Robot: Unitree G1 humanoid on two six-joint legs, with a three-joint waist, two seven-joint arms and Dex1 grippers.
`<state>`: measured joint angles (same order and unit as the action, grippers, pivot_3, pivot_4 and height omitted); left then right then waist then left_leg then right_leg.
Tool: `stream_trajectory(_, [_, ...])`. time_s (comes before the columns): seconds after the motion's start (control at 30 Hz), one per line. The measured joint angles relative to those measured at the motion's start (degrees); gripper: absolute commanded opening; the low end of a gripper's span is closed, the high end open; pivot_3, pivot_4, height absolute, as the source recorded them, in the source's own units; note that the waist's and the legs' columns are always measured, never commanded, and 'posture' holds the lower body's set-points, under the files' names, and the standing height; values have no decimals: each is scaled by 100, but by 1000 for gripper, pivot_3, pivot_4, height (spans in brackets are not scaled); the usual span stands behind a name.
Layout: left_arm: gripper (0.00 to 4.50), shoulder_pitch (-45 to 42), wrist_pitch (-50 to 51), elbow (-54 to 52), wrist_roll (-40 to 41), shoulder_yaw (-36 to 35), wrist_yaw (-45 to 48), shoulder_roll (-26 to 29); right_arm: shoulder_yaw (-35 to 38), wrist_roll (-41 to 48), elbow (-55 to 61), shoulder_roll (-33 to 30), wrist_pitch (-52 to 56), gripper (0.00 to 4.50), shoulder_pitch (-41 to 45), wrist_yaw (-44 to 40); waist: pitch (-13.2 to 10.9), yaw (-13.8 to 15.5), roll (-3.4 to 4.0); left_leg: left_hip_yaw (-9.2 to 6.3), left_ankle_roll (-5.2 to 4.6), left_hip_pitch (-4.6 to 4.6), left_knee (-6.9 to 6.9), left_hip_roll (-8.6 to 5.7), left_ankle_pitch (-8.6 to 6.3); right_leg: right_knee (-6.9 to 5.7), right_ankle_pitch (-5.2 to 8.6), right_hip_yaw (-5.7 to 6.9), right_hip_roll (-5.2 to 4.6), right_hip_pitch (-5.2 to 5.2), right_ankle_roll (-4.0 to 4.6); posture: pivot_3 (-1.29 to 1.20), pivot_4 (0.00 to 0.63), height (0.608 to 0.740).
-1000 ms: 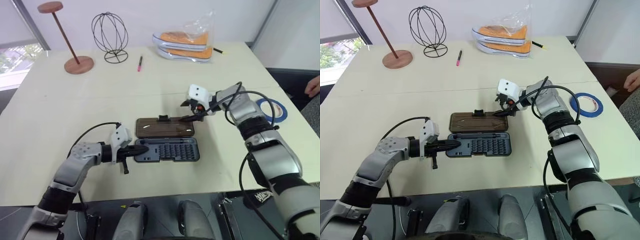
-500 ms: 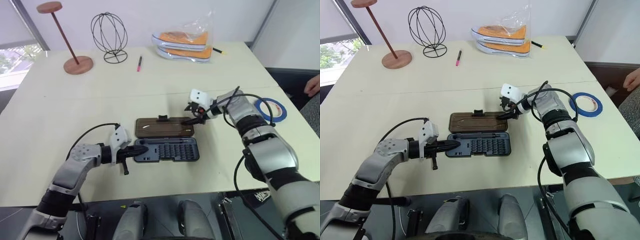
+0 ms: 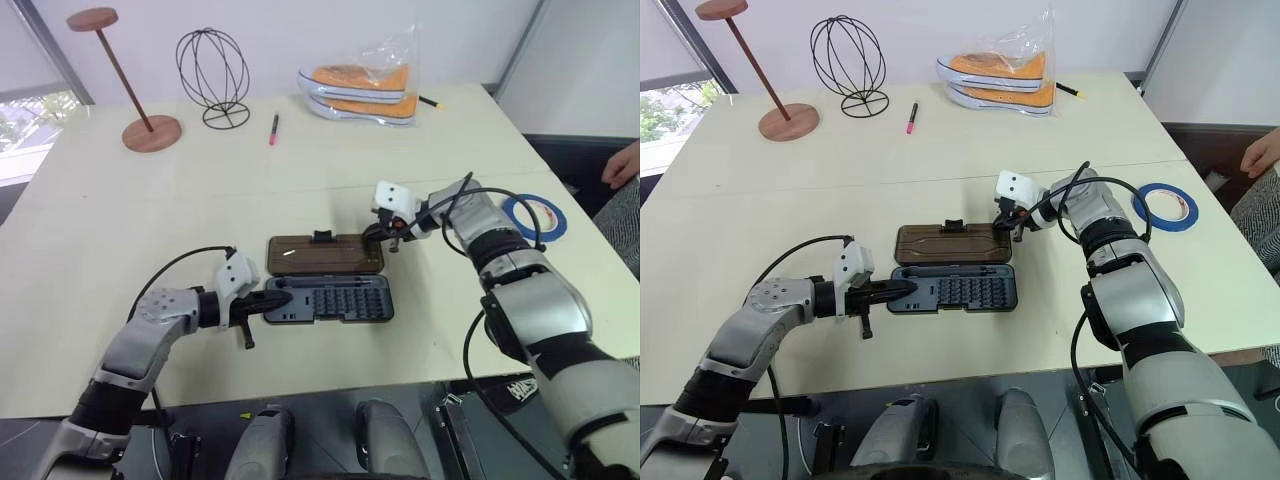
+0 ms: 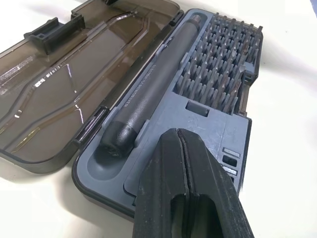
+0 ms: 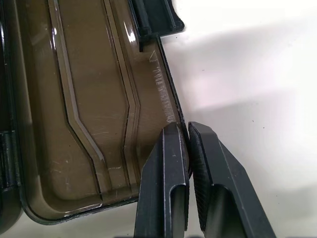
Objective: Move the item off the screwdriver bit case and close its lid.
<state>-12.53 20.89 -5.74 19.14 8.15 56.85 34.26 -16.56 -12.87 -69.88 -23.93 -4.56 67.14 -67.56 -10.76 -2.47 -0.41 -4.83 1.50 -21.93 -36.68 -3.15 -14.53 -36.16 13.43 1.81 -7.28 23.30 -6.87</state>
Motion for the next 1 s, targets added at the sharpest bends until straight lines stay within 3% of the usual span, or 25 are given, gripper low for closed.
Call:
stream_trajectory(0.23, [0,-21,3,18,-17,5,-2,0,-233,-378,317,-89,-1020,45,-235,501,0,-2,0,1,3,7,0,0,1,-1,-4,-1,0,-5,4,0,150,740])
stream_trajectory(0.47, [0,-137,3,96,-40,73,26,-10,-327,-657,1608,-422,-1678,45,-722,1364,-1,23,0,-1,6,5,0,0,4,-2,-6,-2,0,-3,8,0,150,740])
stream_trajectory(1.0, [0,-460,-75,413,-44,215,208,-64,400,-320,6795,-1388,1025,45,-2966,1275,-1,181,-2,-1,5,-23,1,1,3,6,-5,2,-2,17,6,0,150,740])
